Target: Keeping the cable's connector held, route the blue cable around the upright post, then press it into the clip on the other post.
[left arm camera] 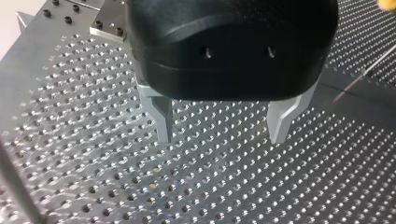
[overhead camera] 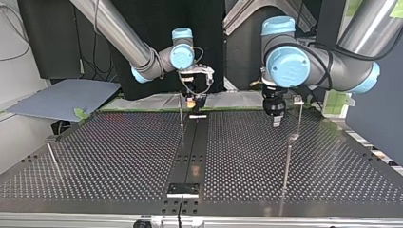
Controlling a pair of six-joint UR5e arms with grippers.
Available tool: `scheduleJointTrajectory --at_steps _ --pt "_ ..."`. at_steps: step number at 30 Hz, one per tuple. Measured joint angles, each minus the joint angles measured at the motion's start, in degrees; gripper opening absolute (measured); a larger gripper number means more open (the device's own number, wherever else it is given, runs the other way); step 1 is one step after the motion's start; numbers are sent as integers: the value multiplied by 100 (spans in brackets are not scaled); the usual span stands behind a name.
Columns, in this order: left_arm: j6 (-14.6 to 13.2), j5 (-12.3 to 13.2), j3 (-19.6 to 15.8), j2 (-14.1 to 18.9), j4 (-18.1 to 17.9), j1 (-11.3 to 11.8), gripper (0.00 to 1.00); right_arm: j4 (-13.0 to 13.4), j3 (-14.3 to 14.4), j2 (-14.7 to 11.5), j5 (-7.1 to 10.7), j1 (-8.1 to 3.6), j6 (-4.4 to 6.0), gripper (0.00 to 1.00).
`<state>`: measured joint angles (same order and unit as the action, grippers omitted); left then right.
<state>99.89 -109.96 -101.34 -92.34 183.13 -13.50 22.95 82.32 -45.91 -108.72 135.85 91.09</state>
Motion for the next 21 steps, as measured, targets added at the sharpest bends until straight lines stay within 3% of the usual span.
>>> scheduleJointTrajectory --at_steps 6,10,17,21 --pt "106 -7 2 303 -268 122 100 -15 0 -348 35 0 -2 0" --pt "117 -8 3 551 -453 176 100 -24 0 -431 85 0 -2 0" --pt "-69 -145 8 955 -196 278 100 -25 0 -449 195 0 4 0" --pt "-188 -142 76 957 -15 343 100 -27 0 -450 212 -1 1 0"
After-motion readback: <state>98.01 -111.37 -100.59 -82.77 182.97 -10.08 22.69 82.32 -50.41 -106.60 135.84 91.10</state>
